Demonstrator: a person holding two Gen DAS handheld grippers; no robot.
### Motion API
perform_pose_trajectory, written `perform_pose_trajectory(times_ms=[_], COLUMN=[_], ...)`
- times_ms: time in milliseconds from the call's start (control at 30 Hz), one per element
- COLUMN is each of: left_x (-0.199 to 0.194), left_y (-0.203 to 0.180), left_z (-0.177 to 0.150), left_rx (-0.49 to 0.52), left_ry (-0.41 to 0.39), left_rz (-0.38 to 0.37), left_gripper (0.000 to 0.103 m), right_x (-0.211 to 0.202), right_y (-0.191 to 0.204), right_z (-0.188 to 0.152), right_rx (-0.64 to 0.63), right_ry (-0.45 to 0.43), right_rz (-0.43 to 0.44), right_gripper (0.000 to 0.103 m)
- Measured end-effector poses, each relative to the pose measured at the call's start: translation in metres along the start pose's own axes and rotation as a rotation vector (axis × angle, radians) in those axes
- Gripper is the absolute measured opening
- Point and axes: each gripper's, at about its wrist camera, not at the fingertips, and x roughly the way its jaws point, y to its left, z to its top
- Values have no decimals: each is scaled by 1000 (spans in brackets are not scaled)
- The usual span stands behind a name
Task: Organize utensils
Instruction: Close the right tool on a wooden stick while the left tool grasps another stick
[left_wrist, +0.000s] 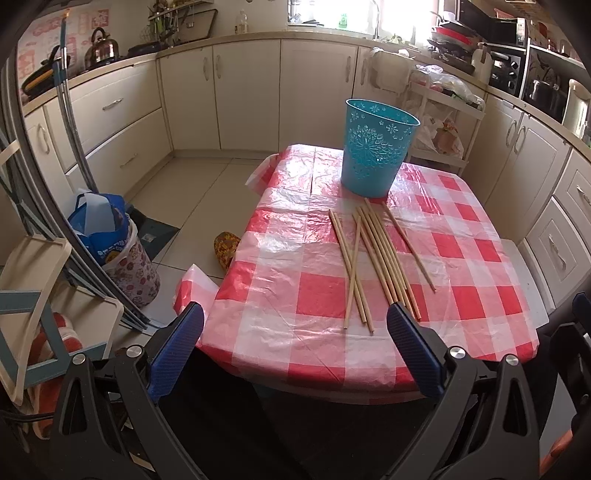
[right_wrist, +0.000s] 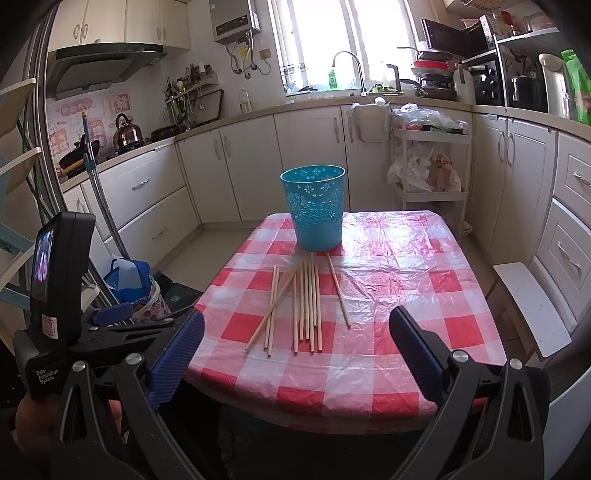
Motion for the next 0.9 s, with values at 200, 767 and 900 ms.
perform_pose_trajectory(times_ms=[200, 767, 900], left_x=[35, 146, 169], left_y=[1, -29, -50], left_z=[15, 63, 70], left_rx=[-8, 28, 120], left_ry=[25, 83, 94], left_rz=[-27, -69, -89], left_gripper=[93, 74, 58], right_x=[44, 240, 266], right_y=[-17, -63, -66], right_z=[10, 24, 23], right_rx=[5, -55, -86], right_ry=[42, 337, 380], right_rz=[5, -2, 3], right_gripper=[95, 44, 39])
